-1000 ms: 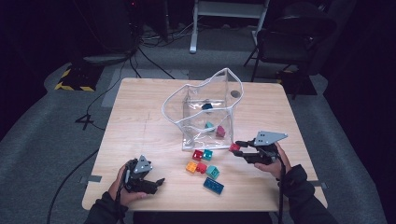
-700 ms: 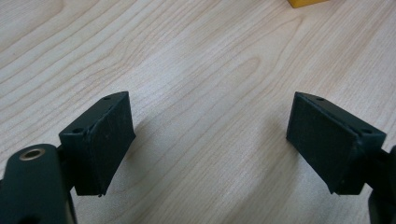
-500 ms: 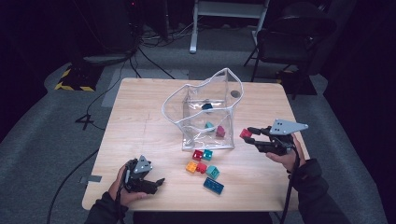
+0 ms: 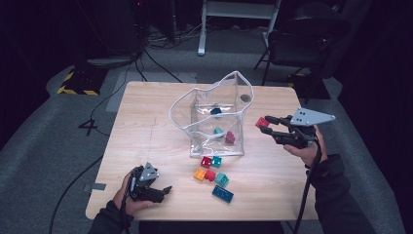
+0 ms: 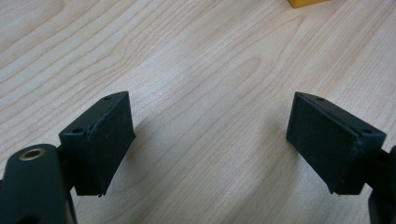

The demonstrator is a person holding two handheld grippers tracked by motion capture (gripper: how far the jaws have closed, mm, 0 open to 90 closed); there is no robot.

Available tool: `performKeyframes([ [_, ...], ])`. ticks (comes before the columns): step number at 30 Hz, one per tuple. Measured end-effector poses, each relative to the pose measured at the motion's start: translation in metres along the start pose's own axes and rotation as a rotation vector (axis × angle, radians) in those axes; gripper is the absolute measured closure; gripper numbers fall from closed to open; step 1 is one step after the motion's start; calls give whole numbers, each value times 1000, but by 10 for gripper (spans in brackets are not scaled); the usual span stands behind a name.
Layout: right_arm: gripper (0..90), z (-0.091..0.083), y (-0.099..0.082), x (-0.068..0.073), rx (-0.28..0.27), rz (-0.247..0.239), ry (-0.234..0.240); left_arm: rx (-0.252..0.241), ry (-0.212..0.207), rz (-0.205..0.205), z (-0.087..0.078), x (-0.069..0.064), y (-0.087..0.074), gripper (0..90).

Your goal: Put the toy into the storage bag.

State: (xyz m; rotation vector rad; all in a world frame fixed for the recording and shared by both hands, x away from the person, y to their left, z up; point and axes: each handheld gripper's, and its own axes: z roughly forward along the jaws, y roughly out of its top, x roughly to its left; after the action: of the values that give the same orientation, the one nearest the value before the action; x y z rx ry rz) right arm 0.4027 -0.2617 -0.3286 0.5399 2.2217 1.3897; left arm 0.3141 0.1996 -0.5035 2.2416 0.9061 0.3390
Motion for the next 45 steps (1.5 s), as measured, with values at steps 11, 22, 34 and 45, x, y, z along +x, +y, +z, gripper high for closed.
performKeyframes([
  [11,597,-6,32,-8,-32,-15,-18,0,-1,-1,0,0,0,152],
  [22,597,14,51,-12,-18,-22,-23,0,1,1,0,0,0,152],
  [34,597,43,66,-14,13,-29,-14,-1,1,1,0,0,0,152],
  [45,597,70,70,-17,58,-16,-22,1,-4,-2,0,0,0,152],
])
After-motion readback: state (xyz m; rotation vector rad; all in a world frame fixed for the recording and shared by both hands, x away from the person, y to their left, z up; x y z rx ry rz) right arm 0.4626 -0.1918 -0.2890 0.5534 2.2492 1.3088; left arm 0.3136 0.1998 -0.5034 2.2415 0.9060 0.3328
